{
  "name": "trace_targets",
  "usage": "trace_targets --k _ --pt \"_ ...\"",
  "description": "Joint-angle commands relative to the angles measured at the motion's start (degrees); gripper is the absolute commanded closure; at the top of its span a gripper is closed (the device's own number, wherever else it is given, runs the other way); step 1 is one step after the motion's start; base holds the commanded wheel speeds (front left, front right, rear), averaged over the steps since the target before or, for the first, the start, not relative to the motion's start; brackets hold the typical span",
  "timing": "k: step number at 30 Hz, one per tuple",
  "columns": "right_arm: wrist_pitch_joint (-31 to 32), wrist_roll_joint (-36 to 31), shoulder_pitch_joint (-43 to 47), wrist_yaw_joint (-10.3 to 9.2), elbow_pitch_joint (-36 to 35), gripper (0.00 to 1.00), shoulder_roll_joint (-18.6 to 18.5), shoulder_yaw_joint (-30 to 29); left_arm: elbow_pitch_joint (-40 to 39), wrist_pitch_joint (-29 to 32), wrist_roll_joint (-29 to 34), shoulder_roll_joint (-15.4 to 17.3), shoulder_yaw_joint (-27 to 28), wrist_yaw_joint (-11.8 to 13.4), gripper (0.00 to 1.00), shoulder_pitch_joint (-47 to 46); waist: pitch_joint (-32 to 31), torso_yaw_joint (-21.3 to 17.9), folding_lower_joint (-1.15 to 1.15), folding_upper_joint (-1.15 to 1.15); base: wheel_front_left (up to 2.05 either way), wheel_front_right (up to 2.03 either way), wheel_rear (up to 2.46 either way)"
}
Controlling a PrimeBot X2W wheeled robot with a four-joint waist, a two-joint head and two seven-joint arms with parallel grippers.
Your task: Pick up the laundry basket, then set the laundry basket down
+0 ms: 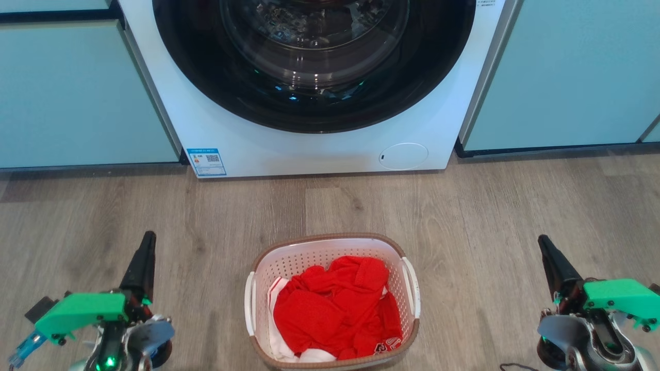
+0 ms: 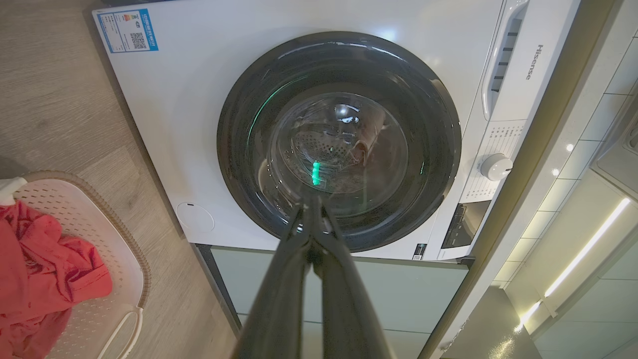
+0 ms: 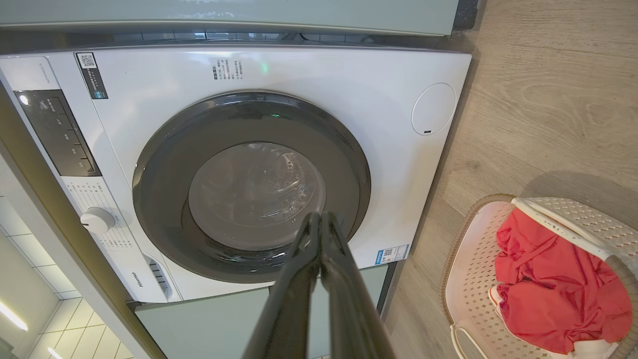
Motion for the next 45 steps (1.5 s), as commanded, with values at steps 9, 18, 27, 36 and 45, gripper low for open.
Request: trace_targets --k 9,18,27,36,45 --pt "-0.05 0.02 0.24 0.0 0.73 0.0 0.08 0.11 0.78 -0.06 -0.01 -0.01 -0.13 0.05 0.0 0.28 0.0 0.0 0.0 0.0 0.0 0.0 0.0" --pt "-1.27 -1.13 0.74 0.01 2.28 0.0 0.23 0.41 2.23 -1.24 0.74 -0.06 -0.1 0.04 0.0 1.26 -0.02 -0.05 0.0 0.0 0.0 0.0 0.0" --pt "-2.78 -3.52 0.08 0.03 1.78 0.0 0.18 0.16 1.48 -2.75 1.92 -0.04 0.71 0.01 0.0 0.93 -0.08 0.05 0.0 0.0 0.0 0.0 0.0" --pt "-4.46 -8.55 -1.0 0.06 -0.11 0.0 0.12 -0.5 0.44 -4.43 4.27 -0.01 2.06 -0.03 0.0 0.31 -0.17 0.3 0.0 0.0 0.0 0.0 0.0" --pt "-5.97 -15.8 -2.47 0.09 -3.4 0.0 0.07 -1.53 -1.59 -5.95 7.81 0.01 2.34 -0.06 0.0 -0.33 -0.21 0.55 0.0 0.0 0.0 0.0 0.0"
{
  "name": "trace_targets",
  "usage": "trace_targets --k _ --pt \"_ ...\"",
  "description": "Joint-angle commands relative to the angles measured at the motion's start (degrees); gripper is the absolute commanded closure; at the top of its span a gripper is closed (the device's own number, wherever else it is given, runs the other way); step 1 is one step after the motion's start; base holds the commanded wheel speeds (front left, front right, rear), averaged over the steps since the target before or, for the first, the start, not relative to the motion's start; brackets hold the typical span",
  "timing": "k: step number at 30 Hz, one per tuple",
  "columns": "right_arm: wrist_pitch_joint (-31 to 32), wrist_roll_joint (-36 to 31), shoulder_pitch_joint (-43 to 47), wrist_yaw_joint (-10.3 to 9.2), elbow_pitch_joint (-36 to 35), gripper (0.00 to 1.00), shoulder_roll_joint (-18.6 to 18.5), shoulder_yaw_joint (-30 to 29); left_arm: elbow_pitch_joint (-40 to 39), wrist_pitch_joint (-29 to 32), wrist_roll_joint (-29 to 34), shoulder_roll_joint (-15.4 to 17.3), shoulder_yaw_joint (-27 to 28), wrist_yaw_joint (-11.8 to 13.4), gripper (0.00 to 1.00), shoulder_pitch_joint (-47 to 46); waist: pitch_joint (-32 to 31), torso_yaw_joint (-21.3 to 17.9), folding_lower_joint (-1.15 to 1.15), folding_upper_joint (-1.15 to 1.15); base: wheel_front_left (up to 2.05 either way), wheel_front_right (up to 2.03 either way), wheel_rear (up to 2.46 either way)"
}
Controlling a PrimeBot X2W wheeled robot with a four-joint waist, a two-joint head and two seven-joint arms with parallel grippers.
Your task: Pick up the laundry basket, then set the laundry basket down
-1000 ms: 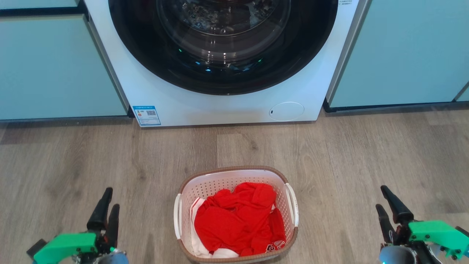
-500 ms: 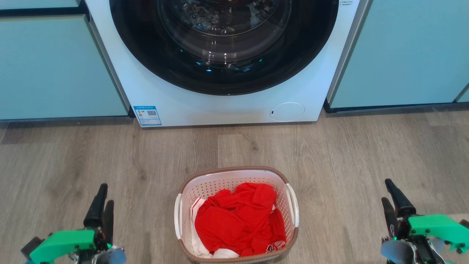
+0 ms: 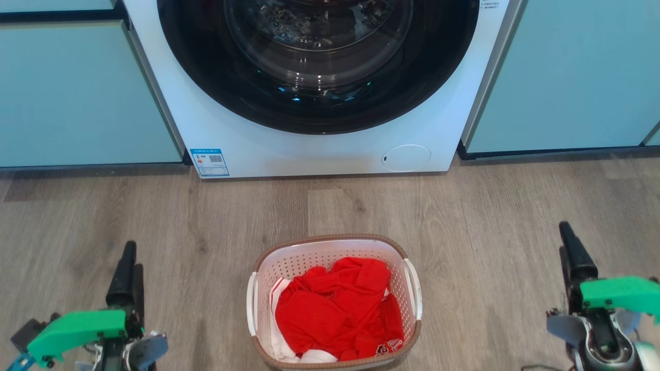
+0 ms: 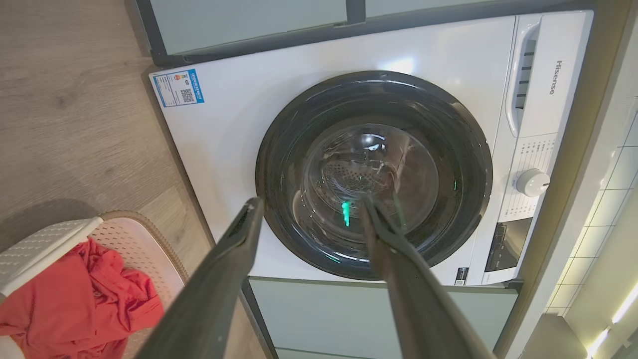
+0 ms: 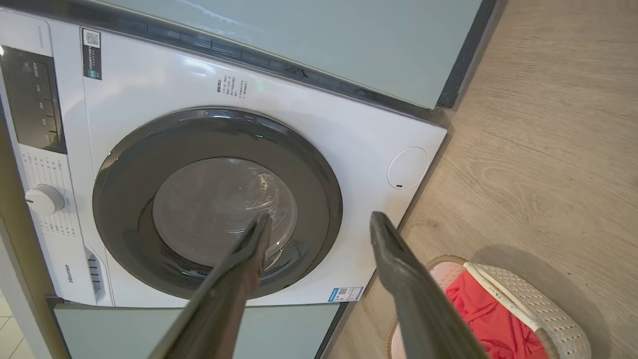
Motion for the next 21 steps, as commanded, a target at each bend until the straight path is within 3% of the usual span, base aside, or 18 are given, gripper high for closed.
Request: trace_targets --k 1,12,21 --pt "-0.76 -2.06 -3.08 0.1 -2.92 0.0 -0.38 0.05 -2.62 -0.71 1.19 0.53 0.86 -0.12 0.0 -3.06 0.0 0.05 0.0 0.0 0.0 0.0 0.0" --pt "-2.44 -14.03 -4.39 0.13 -8.43 0.0 -0.44 1.92 -6.46 -2.39 7.07 0.55 1.94 -0.16 0.0 -3.91 0.13 0.44 0.0 0.0 0.0 0.0 0.0" --pt "-3.95 -23.73 -5.46 0.16 -12.02 0.0 -0.49 3.9 -10.32 -3.9 15.91 0.57 4.3 -0.19 0.0 -5.02 0.27 0.66 0.0 0.0 0.0 0.0 0.0"
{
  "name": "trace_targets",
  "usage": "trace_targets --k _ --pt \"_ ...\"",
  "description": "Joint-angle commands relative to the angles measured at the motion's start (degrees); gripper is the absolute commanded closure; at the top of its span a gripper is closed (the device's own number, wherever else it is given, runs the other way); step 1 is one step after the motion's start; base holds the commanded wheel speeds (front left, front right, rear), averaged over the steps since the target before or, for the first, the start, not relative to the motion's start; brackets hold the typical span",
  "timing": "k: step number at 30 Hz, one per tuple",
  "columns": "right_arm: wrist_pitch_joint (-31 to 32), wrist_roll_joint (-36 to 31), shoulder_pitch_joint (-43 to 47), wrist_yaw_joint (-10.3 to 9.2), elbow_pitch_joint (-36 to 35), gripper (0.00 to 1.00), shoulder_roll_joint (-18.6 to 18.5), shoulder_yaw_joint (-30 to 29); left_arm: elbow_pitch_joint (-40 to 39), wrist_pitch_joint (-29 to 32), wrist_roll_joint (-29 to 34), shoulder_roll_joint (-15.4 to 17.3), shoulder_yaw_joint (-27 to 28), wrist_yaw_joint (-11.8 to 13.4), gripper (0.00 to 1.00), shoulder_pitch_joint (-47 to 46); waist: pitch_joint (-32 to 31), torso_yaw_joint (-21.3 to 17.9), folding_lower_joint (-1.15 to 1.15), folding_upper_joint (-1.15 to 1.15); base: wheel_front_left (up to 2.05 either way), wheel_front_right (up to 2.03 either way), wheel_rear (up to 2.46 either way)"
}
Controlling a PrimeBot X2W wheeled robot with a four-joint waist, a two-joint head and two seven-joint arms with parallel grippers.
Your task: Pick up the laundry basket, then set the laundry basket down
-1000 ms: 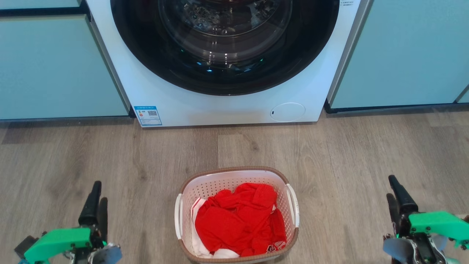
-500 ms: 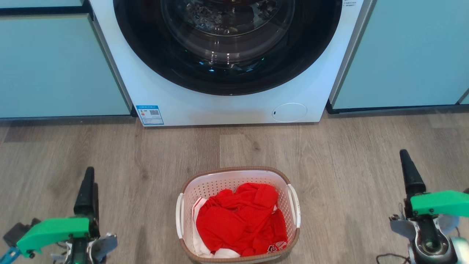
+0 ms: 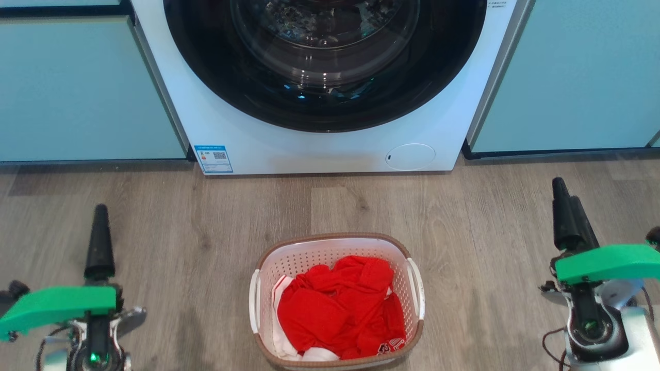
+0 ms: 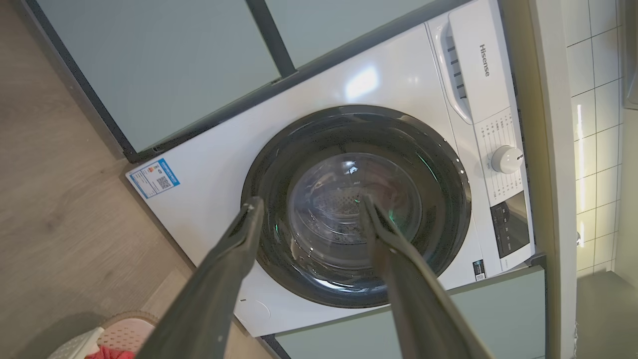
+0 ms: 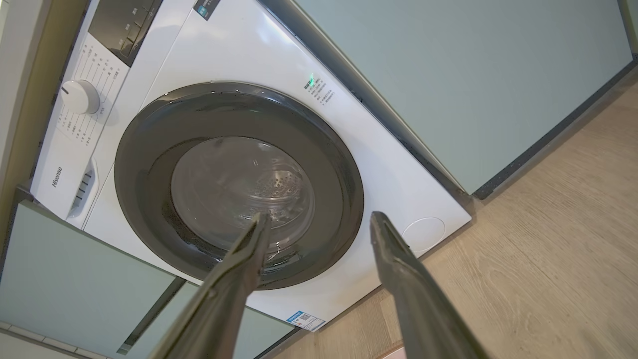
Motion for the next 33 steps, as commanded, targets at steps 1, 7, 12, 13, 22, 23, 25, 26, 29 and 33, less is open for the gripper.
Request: trace_targets --k 1,7,12,13,22,23,25,26,29,33 --pt "-0.89 -2.76 -3.65 0.16 -3.15 0.0 -0.49 0.84 -3.37 -0.8 2.66 0.63 1.92 -0.09 0.0 -3.61 0.03 0.03 0.0 0.0 0.0 0.0 0.0" --pt "-2.06 -10.76 -4.34 0.18 -5.63 0.0 -0.53 3.07 -8.81 -1.98 11.88 0.65 -0.24 3.2 0.0 -3.99 0.23 0.13 0.0 0.0 0.0 0.0 0.0" --pt "-2.9 -15.86 -4.79 0.19 -7.24 0.0 -0.56 4.65 -11.91 -2.81 19.75 0.66 -4.07 6.81 0.0 -3.72 0.44 0.19 0.0 0.0 0.0 0.0 0.0" --pt "-3.07 -16.98 -4.88 0.2 -7.52 0.0 -0.56 5.02 -12.43 -2.98 21.31 0.66 -4.87 7.56 0.0 -3.76 0.5 0.19 0.0 0.0 0.0 0.0 0.0" --pt "-4.58 -26.81 -5.01 0.22 -7.96 0.0 -1.24 8.45 -15.45 -4.5 34.59 0.68 -12.22 12.05 0.0 -4.45 0.76 0.27 0.0 0.0 0.0 0.0 0.0" --pt "-4.75 -27.92 -5.13 0.22 -7.93 0.0 -1.47 8.96 -15.66 -4.66 36.18 0.69 -13.04 12.55 0.0 -4.58 0.77 0.29 0.0 0.0 0.0 0.0 0.0" --pt "-5.08 -29.96 -5.34 0.23 -7.97 0.0 -1.8 9.84 -15.79 -5.0 39.2 0.69 -14.61 13.82 0.0 -4.81 0.81 0.3 0.0 0.0 0.0 0.0 0.0" --pt "-5.25 -30.94 -5.44 0.23 -7.96 0.0 -1.96 10.25 -15.76 -5.17 40.7 0.8 -15.49 14.53 0.0 -4.92 0.82 0.31 0.0 0.0 0.0 0.0 0.0" --pt "-5.75 -33.74 -5.6 0.24 -7.72 0.0 -2.37 11.44 -15.64 -5.67 45.53 2.45 -19.28 17.87 0.0 -5.52 0.85 0.29 0.0 0.0 0.0 0.0 0.0" --pt "-6.26 -36.17 -5.53 0.25 -7.01 0.0 -2.49 12.21 -14.27 -6.18 48.51 4.29 -23.74 22.29 0.0 -5.94 0.78 0.28 0.0 0.0 0.0 0.0 0.0"
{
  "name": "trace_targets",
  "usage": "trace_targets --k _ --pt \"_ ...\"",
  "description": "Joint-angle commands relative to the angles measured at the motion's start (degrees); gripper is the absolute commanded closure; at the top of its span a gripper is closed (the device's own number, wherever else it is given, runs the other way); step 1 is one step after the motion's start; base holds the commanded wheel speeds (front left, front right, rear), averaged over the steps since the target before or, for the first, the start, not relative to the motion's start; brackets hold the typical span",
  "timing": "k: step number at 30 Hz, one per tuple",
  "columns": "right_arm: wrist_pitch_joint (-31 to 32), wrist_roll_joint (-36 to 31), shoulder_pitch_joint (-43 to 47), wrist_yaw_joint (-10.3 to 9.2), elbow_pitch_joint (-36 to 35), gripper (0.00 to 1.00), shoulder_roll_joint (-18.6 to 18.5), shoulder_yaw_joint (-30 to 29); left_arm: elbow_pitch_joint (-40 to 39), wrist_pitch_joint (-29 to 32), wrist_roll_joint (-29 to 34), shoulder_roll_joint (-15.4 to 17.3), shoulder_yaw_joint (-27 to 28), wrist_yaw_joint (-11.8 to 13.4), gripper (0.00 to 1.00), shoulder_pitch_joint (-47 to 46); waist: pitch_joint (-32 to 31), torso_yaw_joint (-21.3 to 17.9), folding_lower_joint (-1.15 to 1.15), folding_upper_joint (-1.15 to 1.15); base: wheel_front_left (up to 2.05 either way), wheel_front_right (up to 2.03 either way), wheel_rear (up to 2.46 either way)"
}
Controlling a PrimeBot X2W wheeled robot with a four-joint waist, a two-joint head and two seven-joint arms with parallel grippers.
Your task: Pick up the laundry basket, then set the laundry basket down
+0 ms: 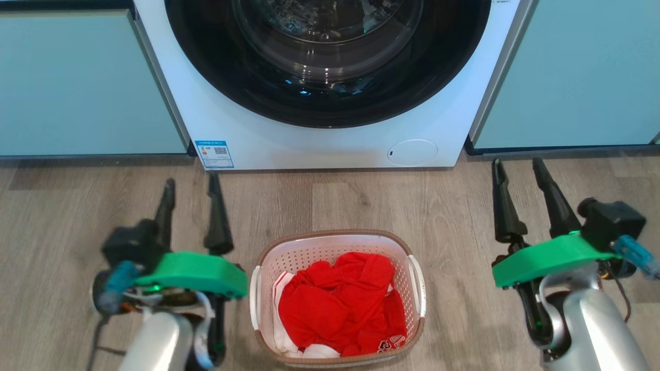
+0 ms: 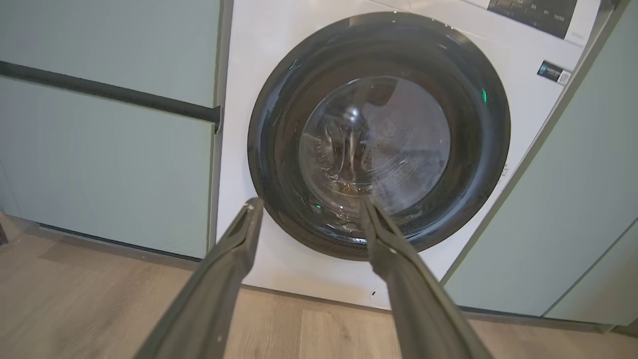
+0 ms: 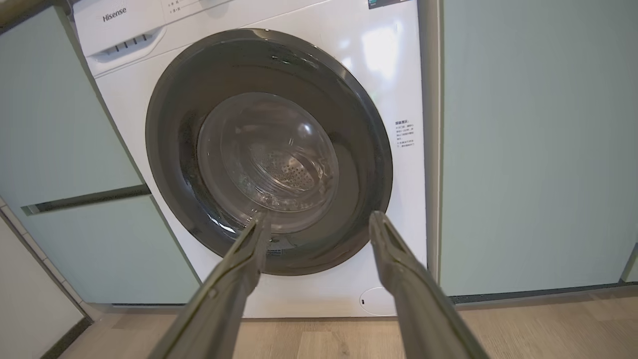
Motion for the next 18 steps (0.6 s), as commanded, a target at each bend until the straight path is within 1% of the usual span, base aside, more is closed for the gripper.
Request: trace_targets --k 1,2,5,7,10,14,16,18 --pt "-0.98 -2.62 -3.21 0.25 -1.44 0.0 -0.45 1.22 -1.15 -0.96 2.66 2.01 -1.6 2.49 0.0 -3.64 -0.1 -0.01 0.0 0.0 0.0 0.0 0.0" --pt "-0.98 -2.62 -3.21 0.25 -1.44 0.0 -0.45 1.22 -1.15 -0.96 2.66 2.01 -1.6 2.49 0.0 -3.64 -0.1 -0.01 0.0 0.0 0.0 0.0 0.0" --pt "-1.48 -3.62 -2.24 0.26 1.27 0.0 0.01 0.9 0.01 -1.46 3.94 3.51 -5.52 5.56 0.0 -4.44 -0.33 -0.06 0.0 0.0 0.0 0.0 0.0" --pt "-1.81 -4.74 -2.11 0.27 3.28 0.0 0.33 0.71 0.67 -1.79 4.2 4.05 -7.32 7.06 0.0 -4.7 -0.49 -0.07 0.0 0.0 0.0 0.0 0.0" --pt "-2.32 -5.71 -2.38 0.28 4.85 0.0 0.64 0.99 1.78 -2.3 4.67 4.61 -9.08 8.28 0.0 -4.94 -0.66 -0.11 0.0 0.0 0.0 0.0 0.0" --pt "-2.99 -7.44 -2.74 0.29 5.42 0.0 0.75 2.06 2.96 -2.97 5.26 4.44 -9.93 8.35 0.0 -5.05 -0.77 -0.21 0.0 0.0 0.0 0.0 0.0" --pt "-3.32 -7.58 -2.24 0.29 7.56 0.0 0.79 2.43 3.71 -3.31 5.24 4.01 -9.86 7.14 0.0 -4.95 -0.94 -0.24 0.0 0.0 0.0 0.0 0.0" --pt "-3.66 -7.91 -2.68 0.3 8.83 0.0 0.77 3.06 4.45 -3.64 5.05 3.33 -9.2 5.37 0.0 -4.65 -1.06 -0.29 0.0 0.0 0.0 0.0 0.0"
